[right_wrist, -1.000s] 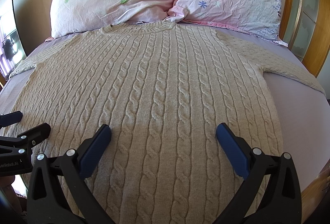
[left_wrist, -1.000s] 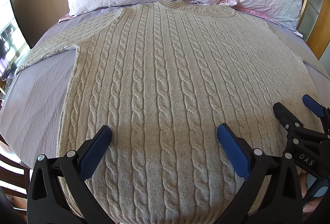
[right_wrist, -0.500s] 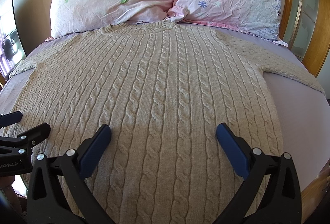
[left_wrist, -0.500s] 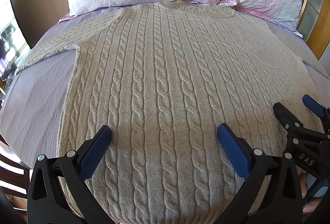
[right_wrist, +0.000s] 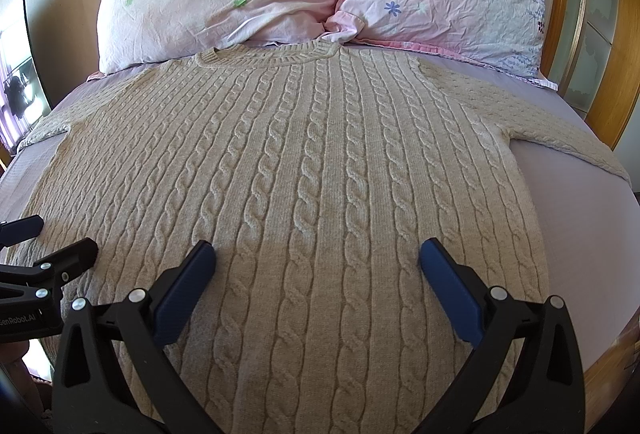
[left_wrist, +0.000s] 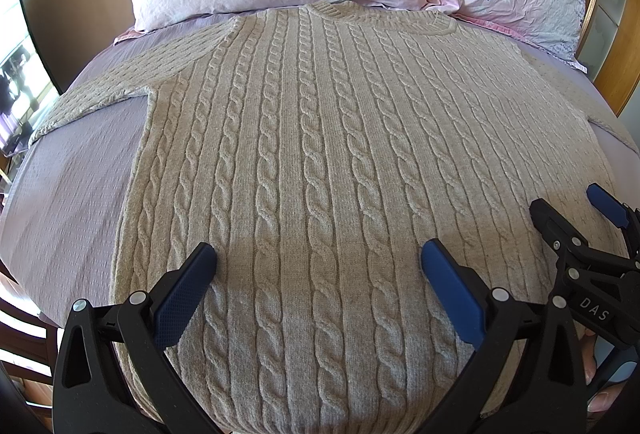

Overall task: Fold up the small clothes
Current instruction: 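Grasp a sweater sleeve with the right gripper and fold it across the body, then grasp the other sleeve with the left gripper and fold it across the body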

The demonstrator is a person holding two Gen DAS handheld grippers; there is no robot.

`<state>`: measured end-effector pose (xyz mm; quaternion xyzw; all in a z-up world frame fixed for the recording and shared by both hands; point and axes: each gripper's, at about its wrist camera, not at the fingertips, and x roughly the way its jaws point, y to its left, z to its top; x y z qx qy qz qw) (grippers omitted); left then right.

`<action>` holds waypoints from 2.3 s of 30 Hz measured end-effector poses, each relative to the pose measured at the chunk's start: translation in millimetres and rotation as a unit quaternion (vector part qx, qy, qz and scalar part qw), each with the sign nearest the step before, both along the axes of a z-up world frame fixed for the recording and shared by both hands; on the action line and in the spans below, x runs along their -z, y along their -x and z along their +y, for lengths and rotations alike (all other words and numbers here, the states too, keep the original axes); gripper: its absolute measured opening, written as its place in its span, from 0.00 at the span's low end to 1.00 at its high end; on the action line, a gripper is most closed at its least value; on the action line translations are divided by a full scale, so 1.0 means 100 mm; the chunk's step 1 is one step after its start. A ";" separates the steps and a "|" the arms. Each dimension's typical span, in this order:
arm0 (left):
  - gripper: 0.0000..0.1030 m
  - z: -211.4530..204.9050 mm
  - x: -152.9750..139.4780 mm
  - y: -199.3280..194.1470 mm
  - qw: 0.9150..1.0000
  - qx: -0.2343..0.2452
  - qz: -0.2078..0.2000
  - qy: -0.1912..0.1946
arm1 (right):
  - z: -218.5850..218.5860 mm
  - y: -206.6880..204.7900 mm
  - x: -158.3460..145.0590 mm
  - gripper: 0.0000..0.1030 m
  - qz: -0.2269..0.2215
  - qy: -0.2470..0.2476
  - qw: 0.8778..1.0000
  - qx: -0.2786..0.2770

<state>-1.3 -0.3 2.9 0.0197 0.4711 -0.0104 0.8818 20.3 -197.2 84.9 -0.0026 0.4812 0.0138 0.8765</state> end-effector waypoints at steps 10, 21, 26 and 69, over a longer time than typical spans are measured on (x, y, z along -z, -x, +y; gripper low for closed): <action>0.99 0.00 -0.06 0.00 1.000 0.017 -0.007 -0.003 | -0.25 -0.09 -0.14 0.98 0.014 -0.063 0.997 -0.040; 0.99 0.40 -0.15 -0.09 0.988 0.021 -0.057 0.142 | -3.84 -0.24 -0.19 0.64 -0.058 -0.260 0.872 0.411; 0.99 1.07 -0.25 -0.18 0.956 -0.058 -0.110 0.264 | -4.58 -0.38 0.11 0.60 -0.045 -0.304 0.818 0.487; 0.08 4.31 0.06 -1.17 0.812 -0.412 -0.118 0.396 | -1.41 -0.95 -0.69 0.81 -0.093 -0.240 0.966 0.023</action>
